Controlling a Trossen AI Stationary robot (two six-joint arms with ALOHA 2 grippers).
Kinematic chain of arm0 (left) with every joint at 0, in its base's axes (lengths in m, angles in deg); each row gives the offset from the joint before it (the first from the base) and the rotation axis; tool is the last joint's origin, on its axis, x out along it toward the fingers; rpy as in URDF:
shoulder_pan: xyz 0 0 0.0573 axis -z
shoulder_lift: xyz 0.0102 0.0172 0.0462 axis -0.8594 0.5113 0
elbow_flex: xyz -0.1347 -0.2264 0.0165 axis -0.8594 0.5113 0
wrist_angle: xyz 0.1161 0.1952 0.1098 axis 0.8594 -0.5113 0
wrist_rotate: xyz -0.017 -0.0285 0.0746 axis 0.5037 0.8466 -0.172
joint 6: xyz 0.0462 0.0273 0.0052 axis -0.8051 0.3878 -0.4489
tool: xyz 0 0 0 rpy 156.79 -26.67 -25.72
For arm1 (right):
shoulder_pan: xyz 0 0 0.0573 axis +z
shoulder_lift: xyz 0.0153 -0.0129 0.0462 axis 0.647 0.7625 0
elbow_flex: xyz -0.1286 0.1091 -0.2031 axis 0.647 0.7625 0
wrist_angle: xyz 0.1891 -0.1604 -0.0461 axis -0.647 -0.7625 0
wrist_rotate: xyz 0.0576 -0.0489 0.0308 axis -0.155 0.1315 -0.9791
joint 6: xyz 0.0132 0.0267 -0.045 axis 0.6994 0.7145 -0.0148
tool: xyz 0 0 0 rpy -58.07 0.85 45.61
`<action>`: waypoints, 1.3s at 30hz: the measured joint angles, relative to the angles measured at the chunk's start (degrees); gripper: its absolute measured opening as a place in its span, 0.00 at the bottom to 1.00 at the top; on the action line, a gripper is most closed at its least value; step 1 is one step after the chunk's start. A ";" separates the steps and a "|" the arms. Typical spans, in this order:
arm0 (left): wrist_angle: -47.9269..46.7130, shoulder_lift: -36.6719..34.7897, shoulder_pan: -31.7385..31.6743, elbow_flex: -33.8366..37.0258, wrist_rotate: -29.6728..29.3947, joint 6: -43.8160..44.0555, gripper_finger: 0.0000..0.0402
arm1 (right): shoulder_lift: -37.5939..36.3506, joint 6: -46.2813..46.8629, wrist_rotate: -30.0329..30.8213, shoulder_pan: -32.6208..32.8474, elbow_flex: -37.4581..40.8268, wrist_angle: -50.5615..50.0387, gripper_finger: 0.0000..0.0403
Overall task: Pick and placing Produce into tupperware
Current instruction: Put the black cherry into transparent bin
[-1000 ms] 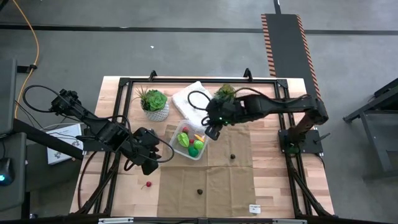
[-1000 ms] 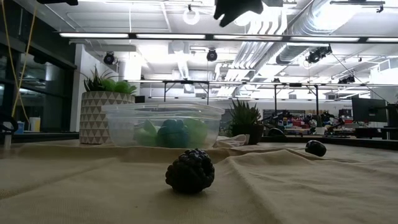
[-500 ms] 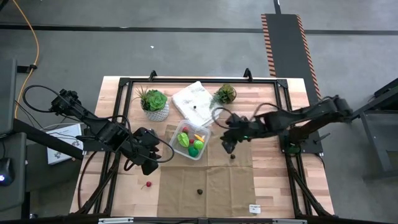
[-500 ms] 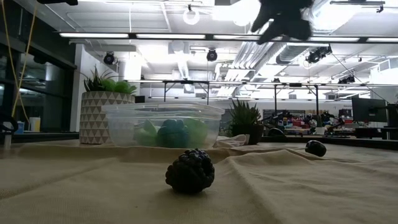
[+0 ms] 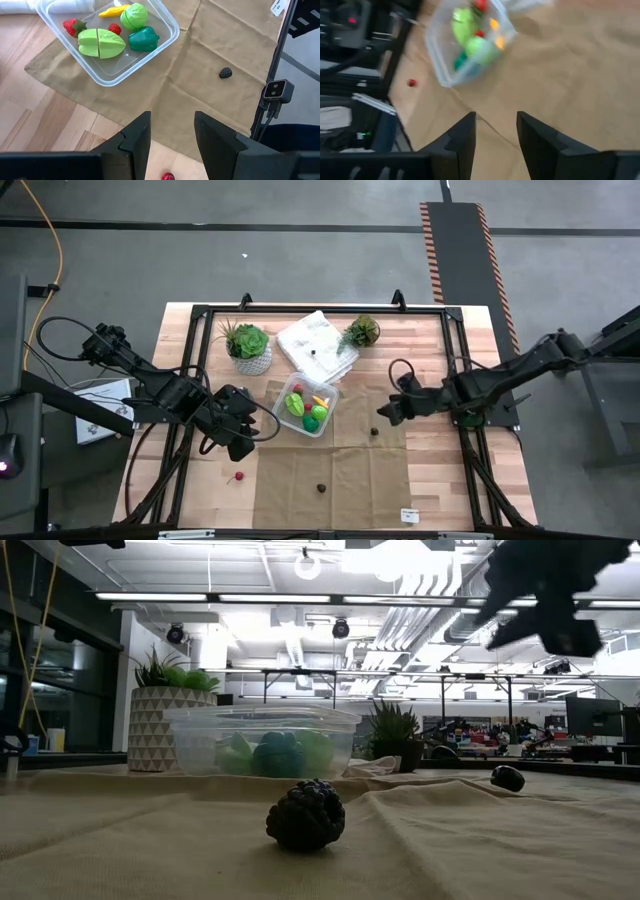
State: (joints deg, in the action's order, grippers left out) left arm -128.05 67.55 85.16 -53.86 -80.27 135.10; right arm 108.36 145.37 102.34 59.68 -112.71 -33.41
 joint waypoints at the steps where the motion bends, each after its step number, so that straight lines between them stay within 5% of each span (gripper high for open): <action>1: 0.00 0.00 0.00 0.00 0.02 0.02 0.35 | 0.24 1.32 0.01 0.62 0.03 -1.18 0.33; 21: 0.15 0.00 -0.02 0.00 -0.01 0.06 0.35 | 23.73 14.21 -9.11 0.94 -17.71 -27.57 0.33; 30: 0.15 0.00 -0.02 -0.02 -0.03 -1.39 0.35 | 33.07 -4.85 -13.64 -1.26 -24.10 -28.33 0.33; 39: 0.24 0.00 0.00 0.00 -0.03 -1.43 0.35 | 33.50 -27.11 -14.48 -1.46 -23.16 -28.74 0.33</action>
State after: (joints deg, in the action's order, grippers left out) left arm -127.81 67.55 85.16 -53.86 -80.30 133.68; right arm 141.86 118.26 87.86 58.22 -135.87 -62.15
